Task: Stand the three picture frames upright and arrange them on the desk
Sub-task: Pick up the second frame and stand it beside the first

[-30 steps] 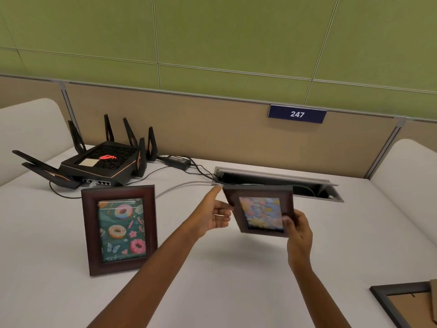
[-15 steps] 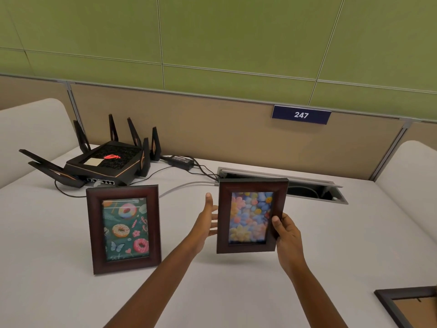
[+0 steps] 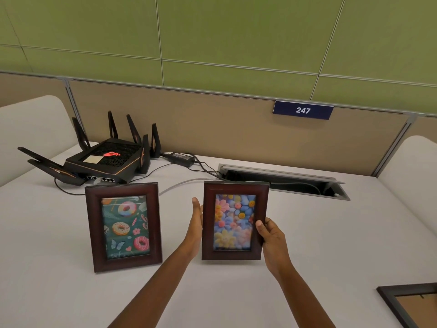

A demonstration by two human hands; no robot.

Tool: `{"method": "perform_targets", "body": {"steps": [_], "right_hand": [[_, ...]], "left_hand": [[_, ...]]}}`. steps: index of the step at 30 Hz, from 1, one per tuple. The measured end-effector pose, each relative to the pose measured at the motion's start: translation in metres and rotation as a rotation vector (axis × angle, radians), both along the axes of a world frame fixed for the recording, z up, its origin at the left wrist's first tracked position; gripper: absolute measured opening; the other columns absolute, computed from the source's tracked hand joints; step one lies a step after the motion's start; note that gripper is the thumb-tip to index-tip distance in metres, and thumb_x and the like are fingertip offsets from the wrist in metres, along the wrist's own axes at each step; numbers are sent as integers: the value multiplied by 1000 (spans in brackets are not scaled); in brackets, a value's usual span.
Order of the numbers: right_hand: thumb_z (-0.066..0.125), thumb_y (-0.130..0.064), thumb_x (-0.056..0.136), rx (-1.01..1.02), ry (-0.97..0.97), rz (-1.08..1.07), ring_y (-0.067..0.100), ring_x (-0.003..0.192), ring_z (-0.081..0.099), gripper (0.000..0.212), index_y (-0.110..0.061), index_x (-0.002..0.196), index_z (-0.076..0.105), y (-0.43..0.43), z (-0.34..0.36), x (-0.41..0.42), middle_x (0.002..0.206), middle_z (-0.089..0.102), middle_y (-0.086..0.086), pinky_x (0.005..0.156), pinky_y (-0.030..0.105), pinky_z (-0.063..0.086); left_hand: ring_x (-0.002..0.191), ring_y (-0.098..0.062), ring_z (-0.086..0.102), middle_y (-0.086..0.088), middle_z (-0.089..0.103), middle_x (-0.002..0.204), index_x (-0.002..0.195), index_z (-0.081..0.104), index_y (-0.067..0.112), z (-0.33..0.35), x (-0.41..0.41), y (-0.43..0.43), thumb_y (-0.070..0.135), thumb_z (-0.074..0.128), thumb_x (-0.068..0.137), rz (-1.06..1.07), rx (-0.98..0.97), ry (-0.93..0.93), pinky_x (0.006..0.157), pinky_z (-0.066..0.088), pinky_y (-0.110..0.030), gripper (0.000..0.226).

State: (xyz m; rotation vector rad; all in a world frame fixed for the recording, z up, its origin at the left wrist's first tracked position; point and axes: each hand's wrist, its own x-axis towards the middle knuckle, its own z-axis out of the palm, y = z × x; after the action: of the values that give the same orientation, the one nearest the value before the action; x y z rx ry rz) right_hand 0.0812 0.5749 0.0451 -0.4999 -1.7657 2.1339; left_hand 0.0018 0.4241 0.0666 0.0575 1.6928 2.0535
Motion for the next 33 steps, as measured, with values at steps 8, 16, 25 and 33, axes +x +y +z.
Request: {"method": "perform_targets", "body": {"steps": [8, 16, 25, 33], "right_hand": [[43, -19, 93, -37, -23, 24, 13, 86, 65, 15, -21, 91, 58, -3, -8, -4, 95, 66, -2, 61, 17, 57], [45, -20, 92, -31, -34, 47, 15, 87, 66, 15, -19, 93, 59, 1, -11, -6, 95, 68, 0, 64, 19, 58], [51, -22, 90, 146, -99, 13, 19, 97, 62, 29, -14, 118, 48, 5, -15, 0, 111, 60, 4, 69, 20, 55], [42, -24, 95, 463, -206, -193, 24, 116, 50, 32, -9, 123, 47, 1, -28, 27, 125, 53, 9, 92, 28, 38]], "left_hand": [[80, -12, 63, -2, 57, 111, 130, 47, 20, -13, -5, 0, 55, 4, 91, -29, 0, -26, 85, 47, -37, 68], [73, -13, 70, -1, 60, 107, 105, 59, 28, -16, -3, 0, 55, 4, 91, -38, 12, -55, 66, 55, -28, 63], [144, -26, 18, -10, 18, 156, 146, 12, 17, -20, 30, -3, 60, 13, 89, 347, -475, 462, 118, 16, -46, 71], [145, -10, -4, -11, 20, 147, 146, 4, 17, -39, 55, -19, 43, 27, 94, 179, -772, 1442, 119, 2, -28, 63]]}}
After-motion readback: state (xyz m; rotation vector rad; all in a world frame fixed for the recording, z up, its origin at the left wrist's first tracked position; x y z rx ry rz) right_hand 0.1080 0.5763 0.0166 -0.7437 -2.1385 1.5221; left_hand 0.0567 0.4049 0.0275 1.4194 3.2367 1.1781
